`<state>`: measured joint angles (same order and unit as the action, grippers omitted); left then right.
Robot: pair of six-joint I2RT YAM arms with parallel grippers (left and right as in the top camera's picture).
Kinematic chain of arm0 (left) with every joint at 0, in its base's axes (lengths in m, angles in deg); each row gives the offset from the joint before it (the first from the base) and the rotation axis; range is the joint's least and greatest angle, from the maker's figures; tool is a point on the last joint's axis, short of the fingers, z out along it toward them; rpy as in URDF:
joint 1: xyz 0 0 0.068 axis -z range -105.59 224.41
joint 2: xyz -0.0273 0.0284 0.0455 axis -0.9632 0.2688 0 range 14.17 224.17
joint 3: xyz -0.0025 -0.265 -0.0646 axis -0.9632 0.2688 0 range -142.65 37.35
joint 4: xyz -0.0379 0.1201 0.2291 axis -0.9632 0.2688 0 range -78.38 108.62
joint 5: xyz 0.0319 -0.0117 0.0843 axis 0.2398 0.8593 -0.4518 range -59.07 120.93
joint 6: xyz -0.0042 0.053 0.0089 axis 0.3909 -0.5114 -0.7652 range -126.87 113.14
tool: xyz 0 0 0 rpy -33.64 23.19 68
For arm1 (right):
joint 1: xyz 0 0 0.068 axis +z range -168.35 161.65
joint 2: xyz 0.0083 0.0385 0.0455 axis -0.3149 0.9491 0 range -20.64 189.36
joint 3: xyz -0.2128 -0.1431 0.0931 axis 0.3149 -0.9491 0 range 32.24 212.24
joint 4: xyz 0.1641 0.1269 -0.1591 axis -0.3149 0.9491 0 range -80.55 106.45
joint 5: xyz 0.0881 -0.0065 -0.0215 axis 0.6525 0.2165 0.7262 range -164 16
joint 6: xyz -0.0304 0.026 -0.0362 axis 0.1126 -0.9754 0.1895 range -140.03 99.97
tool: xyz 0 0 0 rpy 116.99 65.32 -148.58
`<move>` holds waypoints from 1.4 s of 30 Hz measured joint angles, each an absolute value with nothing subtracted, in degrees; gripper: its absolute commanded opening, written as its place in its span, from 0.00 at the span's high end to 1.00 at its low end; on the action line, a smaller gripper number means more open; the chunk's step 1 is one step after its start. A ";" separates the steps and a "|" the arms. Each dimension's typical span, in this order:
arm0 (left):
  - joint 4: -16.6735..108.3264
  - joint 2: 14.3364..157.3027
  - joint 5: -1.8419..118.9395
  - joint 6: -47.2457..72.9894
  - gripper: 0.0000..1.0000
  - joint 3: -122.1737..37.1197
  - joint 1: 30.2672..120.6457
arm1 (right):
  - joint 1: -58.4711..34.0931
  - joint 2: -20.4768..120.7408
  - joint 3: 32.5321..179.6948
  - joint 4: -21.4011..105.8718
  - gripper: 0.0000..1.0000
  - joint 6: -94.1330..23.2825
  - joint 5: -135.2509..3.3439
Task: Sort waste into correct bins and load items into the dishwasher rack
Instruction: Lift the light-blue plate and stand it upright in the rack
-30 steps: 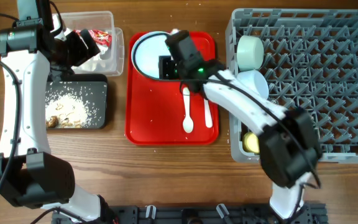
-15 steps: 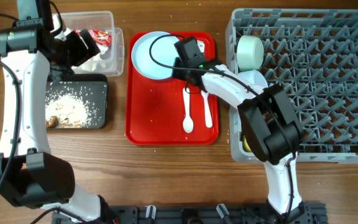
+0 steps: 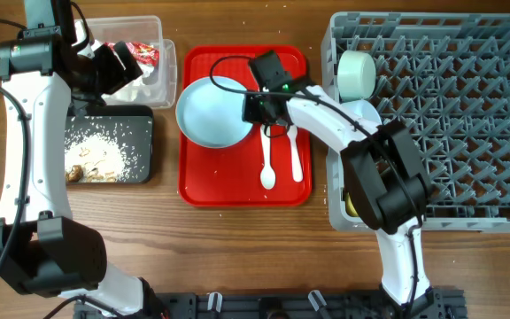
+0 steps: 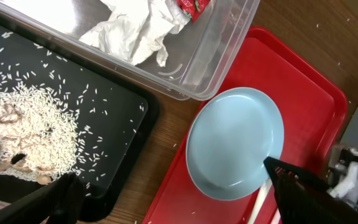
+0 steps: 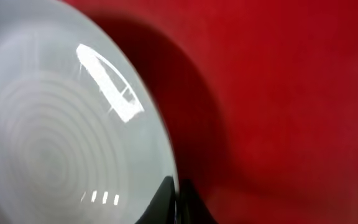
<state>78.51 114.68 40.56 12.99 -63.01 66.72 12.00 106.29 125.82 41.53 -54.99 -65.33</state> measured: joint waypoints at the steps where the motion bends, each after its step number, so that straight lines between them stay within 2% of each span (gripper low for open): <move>1: 78.54 114.68 40.56 12.99 0.00 -63.01 66.72 | 11.91 106.32 128.24 44.56 0.96 -53.37 -65.33; 5: 78.51 114.68 40.56 12.99 0.00 -63.01 66.72 | 10.86 103.21 137.55 55.27 0.96 -47.49 -72.28; 12: 78.49 114.68 40.58 12.99 0.00 -63.01 66.72 | 4.52 81.35 140.94 57.28 0.96 -37.33 -96.32; 16: 78.51 114.68 40.58 12.99 0.00 -63.01 66.72 | -0.33 73.14 141.58 60.91 0.96 -23.16 -108.43; 20: 78.51 114.68 40.56 12.99 0.00 -63.01 66.72 | -3.70 74.36 141.45 66.14 0.96 -8.32 -116.52; 25: 78.51 114.68 40.56 12.99 0.00 -63.01 66.72 | -6.60 78.03 140.20 69.46 0.96 -3.75 -119.97; 32: 78.51 114.68 40.56 12.99 0.00 -63.01 66.72 | -14.17 84.81 136.90 67.14 0.96 -3.14 -120.43; 41: 78.51 114.68 40.58 12.99 0.00 -63.01 66.72 | -17.64 89.77 134.69 66.86 0.96 -2.75 -113.20; 42: 78.54 114.68 40.56 12.99 0.00 -63.01 66.72 | -17.64 89.81 134.69 66.53 0.91 -2.77 -112.45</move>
<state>78.54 114.68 40.56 12.99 -63.01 66.72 -17.64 89.81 134.69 66.53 -2.77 -112.45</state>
